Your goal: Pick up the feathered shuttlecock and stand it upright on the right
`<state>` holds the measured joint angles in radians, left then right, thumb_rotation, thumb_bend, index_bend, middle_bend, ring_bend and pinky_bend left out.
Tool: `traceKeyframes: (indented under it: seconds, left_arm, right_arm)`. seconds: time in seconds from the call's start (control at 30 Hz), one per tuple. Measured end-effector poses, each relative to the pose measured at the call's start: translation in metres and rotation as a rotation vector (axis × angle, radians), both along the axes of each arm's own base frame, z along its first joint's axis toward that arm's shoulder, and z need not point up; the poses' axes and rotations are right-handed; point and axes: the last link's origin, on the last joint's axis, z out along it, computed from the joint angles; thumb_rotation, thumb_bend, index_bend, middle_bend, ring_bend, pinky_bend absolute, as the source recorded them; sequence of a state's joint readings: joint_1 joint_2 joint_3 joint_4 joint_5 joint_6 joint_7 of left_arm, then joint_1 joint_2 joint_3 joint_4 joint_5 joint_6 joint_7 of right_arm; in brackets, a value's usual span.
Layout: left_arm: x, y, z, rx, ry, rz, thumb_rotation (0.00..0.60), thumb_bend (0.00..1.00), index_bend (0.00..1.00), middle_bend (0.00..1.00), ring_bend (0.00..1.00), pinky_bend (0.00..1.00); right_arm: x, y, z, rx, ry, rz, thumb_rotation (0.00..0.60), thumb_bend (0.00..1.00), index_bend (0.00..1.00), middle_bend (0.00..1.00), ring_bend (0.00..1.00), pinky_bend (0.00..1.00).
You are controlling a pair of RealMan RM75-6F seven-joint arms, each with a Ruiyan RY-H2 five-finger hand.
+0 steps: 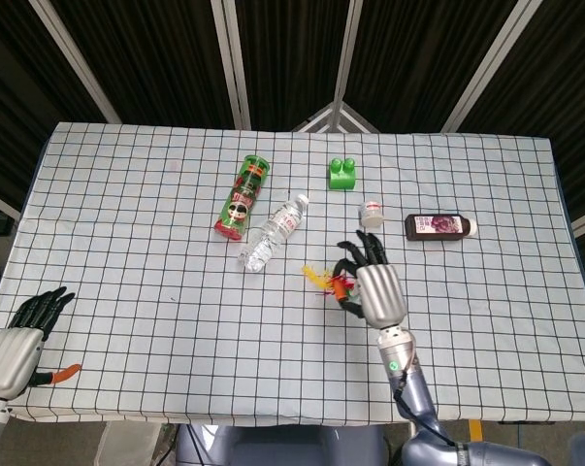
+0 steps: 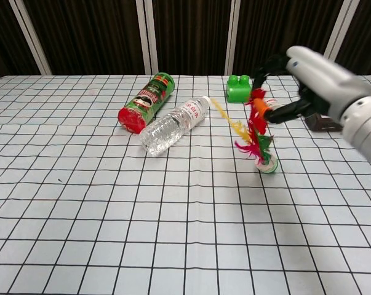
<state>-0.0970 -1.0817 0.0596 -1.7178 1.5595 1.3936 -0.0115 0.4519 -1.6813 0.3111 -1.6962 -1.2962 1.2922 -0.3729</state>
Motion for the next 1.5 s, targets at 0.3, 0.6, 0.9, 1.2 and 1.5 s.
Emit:
traceKeyframes:
  seconds: [0.3, 0.6, 0.9, 1.2, 1.5]
  left_arm:
    - [0.000, -0.002, -0.003, 0.001, 0.021, 0.004, 0.600, 0.00, 0.00, 0.00, 0.00, 0.00]
    - [0.000, -0.002, -0.004, 0.006, 0.024, 0.009, 0.600, 0.00, 0.00, 0.00, 0.00, 0.00]
    - [0.000, -0.002, -0.003, 0.006, 0.021, 0.006, 0.600, 0.00, 0.00, 0.00, 0.00, 0.00]
    - [0.000, -0.002, -0.003, 0.008, 0.018, 0.001, 0.600, 0.00, 0.00, 0.00, 0.00, 0.00]
    - [0.000, -0.002, -0.001, 0.018, 0.019, -0.012, 0.600, 0.00, 0.00, 0.00, 0.00, 0.00]
  right_arm:
    - [-0.058, -0.004, 0.061, -0.060, 0.036, -0.190, 0.600, 0.57, 0.58, 0.25, 0.00, 0.00]
    - [-0.078, -0.001, 0.075, -0.054, 0.034, -0.246, 0.600, 0.57, 0.58, 0.25, 0.00, 0.00]
    - [-0.087, 0.001, 0.072, -0.043, 0.055, -0.269, 0.600, 0.53, 0.25, 0.21, 0.00, 0.00]
    - [-0.090, 0.006, 0.082, -0.057, 0.108, -0.269, 0.600, 0.42, 0.00, 0.04, 0.00, 0.00]
    - [-0.112, 0.035, 0.121, -0.112, 0.206, -0.243, 0.600, 0.41, 0.00, 0.00, 0.00, 0.00]
